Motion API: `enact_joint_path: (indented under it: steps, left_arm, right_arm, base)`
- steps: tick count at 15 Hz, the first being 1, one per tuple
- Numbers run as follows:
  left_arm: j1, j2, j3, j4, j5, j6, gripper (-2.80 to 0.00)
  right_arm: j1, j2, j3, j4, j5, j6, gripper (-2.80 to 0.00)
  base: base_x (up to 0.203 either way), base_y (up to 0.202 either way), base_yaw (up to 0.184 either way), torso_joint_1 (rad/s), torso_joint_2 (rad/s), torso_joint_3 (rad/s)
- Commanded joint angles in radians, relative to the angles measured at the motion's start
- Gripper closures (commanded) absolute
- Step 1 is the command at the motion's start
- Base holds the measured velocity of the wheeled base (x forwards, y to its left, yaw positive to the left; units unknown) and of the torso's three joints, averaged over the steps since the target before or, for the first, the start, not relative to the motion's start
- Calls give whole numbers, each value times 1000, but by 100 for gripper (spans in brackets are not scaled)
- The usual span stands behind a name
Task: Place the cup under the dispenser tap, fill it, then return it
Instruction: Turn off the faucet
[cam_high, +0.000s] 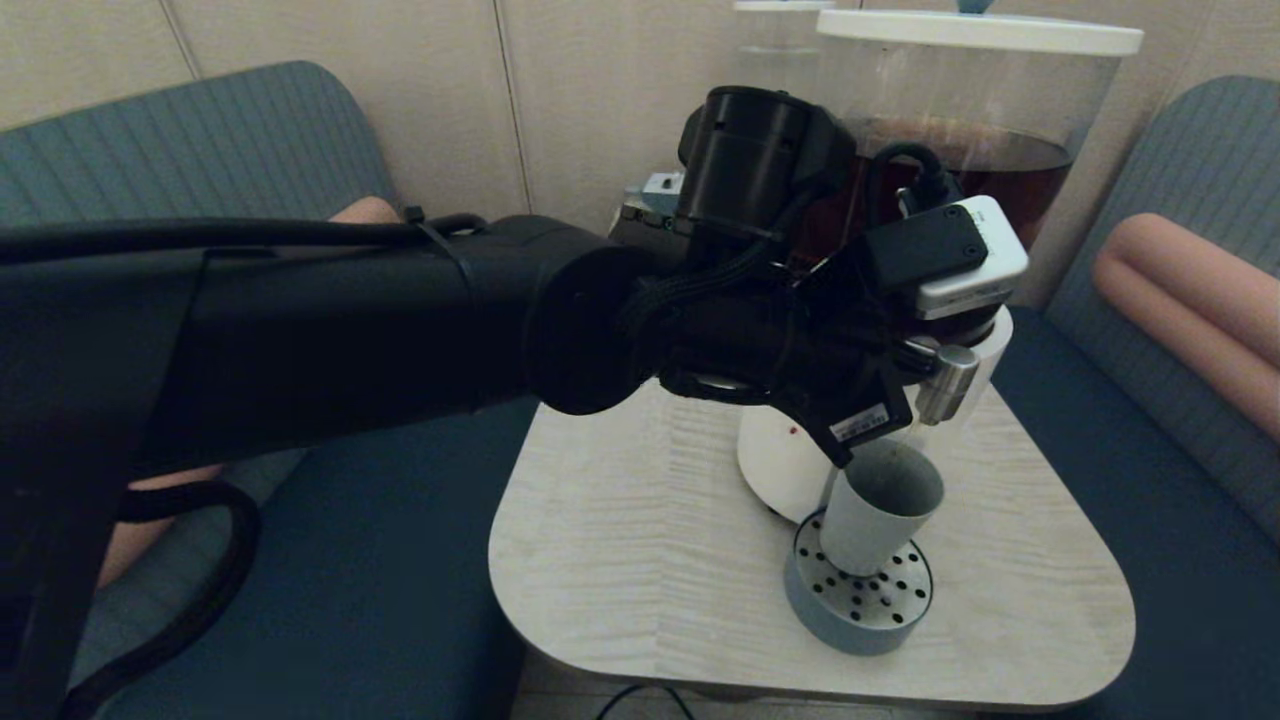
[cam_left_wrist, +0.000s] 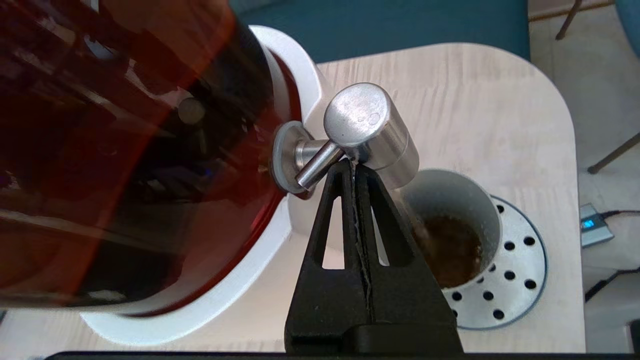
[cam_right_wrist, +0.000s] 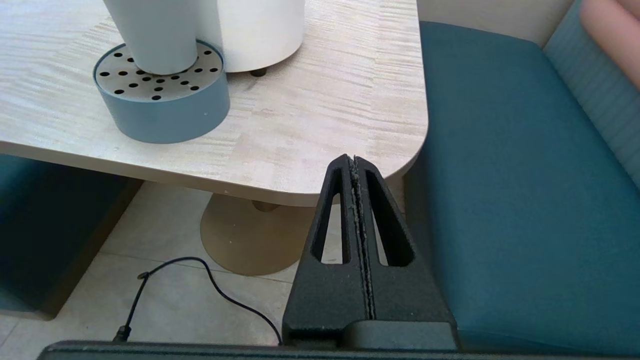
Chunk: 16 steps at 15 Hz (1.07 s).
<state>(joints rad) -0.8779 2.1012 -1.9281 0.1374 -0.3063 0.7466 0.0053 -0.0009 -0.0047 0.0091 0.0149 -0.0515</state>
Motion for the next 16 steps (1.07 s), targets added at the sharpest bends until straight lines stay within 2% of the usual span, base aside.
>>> enact_joint_path:
  steps: [1,5,12,16]
  left_arm:
    - [-3,15,0,-26,-7,5,0]
    - [-3,30,1,-42,-11,48,0]
    - [-3,21,10,-40,-12,62,0]
    - [-3,-40,80,-30,-10,70,0]
  right_arm:
    - [1,-2,0,2,0,-1,0]
    - [1,-2,0,0,0,-1,0]
    - [1,-2,0,0,0,-1,0]
    - [1,-2,0,1,0,-1,0]
  base:
    - [0,0,0,0,0,0]
    - [0,0,0,0,0,0]
    - [0,0,0,0,0,0]
    - [0,0,0,0,0,0]
